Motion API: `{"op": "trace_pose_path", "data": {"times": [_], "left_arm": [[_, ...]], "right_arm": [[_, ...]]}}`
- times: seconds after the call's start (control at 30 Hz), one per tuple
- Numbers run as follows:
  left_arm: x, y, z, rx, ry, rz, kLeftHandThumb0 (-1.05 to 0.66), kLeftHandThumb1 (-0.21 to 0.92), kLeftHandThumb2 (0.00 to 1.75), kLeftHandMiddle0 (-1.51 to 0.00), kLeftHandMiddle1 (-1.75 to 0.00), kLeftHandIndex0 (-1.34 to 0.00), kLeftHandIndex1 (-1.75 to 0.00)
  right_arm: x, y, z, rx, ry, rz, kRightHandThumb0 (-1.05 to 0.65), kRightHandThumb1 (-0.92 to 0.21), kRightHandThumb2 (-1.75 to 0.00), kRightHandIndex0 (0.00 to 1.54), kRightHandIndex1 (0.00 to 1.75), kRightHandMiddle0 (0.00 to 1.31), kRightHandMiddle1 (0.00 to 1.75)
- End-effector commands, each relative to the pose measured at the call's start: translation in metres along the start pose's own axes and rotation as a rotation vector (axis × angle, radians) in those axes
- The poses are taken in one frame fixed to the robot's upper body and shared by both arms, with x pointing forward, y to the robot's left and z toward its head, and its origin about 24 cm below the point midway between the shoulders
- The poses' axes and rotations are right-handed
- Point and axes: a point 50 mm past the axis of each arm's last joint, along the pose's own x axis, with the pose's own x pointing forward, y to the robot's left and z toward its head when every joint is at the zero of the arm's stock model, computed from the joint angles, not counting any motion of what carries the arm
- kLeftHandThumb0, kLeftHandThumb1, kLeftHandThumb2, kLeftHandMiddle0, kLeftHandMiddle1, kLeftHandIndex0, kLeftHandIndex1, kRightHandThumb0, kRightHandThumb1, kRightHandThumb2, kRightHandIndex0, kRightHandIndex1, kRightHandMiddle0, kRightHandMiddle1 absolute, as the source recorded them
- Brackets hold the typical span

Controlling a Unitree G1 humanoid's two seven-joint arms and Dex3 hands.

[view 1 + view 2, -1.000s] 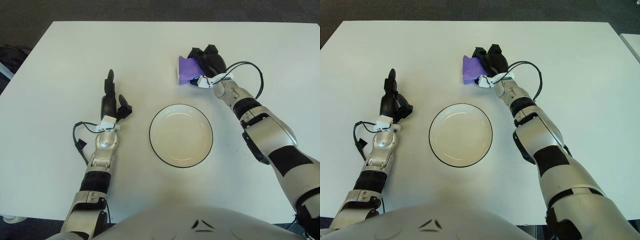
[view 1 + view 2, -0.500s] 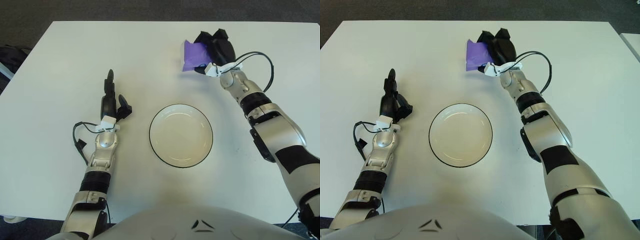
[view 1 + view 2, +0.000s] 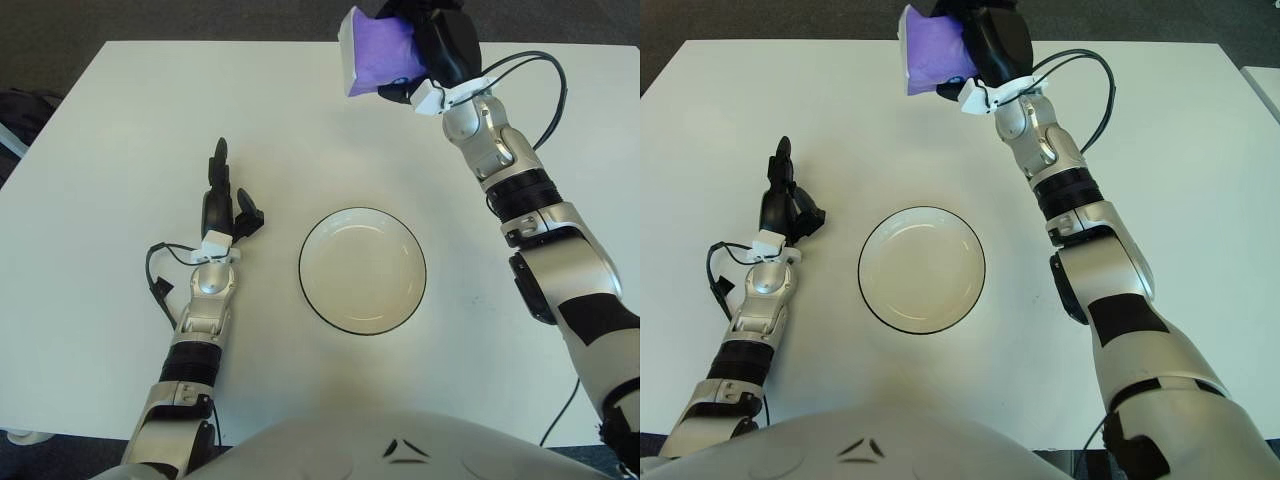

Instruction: Put the tissue paper into the plate.

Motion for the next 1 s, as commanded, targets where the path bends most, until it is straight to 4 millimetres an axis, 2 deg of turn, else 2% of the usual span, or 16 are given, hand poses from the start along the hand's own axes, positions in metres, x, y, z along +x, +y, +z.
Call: {"op": "trace_pose_path", "data": {"times": [0.0, 0.1, 0.43, 0.6, 0.7, 0.83, 0.9, 0.97], "left_arm": [[-0.052, -0.016, -0.047, -0.016, 0.26, -0.038, -0.87, 0.92, 1.19, -0.03, -0.01, 0.0, -0.18], [-0.052, -0.016, -0.047, -0.017, 0.261, -0.037, -0.87, 0.92, 1.19, -0.03, -0.01, 0.0, -0.18], [-0.052, -0.016, -0.047, -0.011, 0.261, -0.029, -0.88, 0.92, 1.2, -0.03, -0.01, 0.0, -0.19], [-0.051, -0.016, -0.046, -0.007, 0.264, -0.03, -0.88, 0.92, 1.19, -0.03, -0.01, 0.0, -0.21], [-0.052, -0.016, -0.046, 0.008, 0.266, -0.034, -0.88, 0.92, 1.19, -0.03, 0.0, 0.0, -0.2], [-0.052, -0.013, -0.05, 0.03, 0.268, -0.04, -0.88, 0.92, 1.18, -0.03, 0.0, 0.0, -0.18], [-0.052, -0.012, -0.052, 0.034, 0.271, -0.046, -0.89, 0.92, 1.18, -0.03, 0.0, 0.0, -0.16], [-0.052, -0.011, -0.053, 0.035, 0.277, -0.051, -0.89, 0.92, 1.17, -0.03, 0.0, 0.0, -0.14]], "right_arm": [[-0.017, -0.01, 0.018, 0.064, -0.012, -0.004, -0.07, -0.29, -1.29, 1.3, 1.75, 1.05, 1.75], [-0.028, -0.012, 0.032, 0.112, -0.026, -0.01, -0.08, -0.31, -1.26, 1.29, 1.75, 1.02, 1.75], [-0.042, -0.013, 0.055, 0.224, -0.106, -0.001, -0.1, -0.35, -1.23, 1.28, 1.75, 0.97, 1.75], [-0.063, -0.013, 0.072, 0.26, -0.177, 0.027, -0.1, -0.35, -1.22, 1.27, 1.75, 0.96, 1.75], [-0.076, -0.019, 0.083, 0.271, -0.218, 0.123, -0.09, -0.33, -1.24, 1.25, 1.75, 0.96, 1.75], [-0.076, -0.014, 0.088, 0.244, -0.293, 0.36, -0.13, -0.35, -1.2, 1.17, 1.75, 0.89, 1.75], [-0.075, -0.001, 0.091, 0.273, -0.365, 0.445, -0.16, -0.36, -1.17, 1.15, 1.75, 0.89, 1.75], [-0.087, -0.011, 0.097, 0.28, -0.419, 0.458, -0.17, -0.37, -1.15, 1.15, 1.75, 0.9, 1.75]]}}
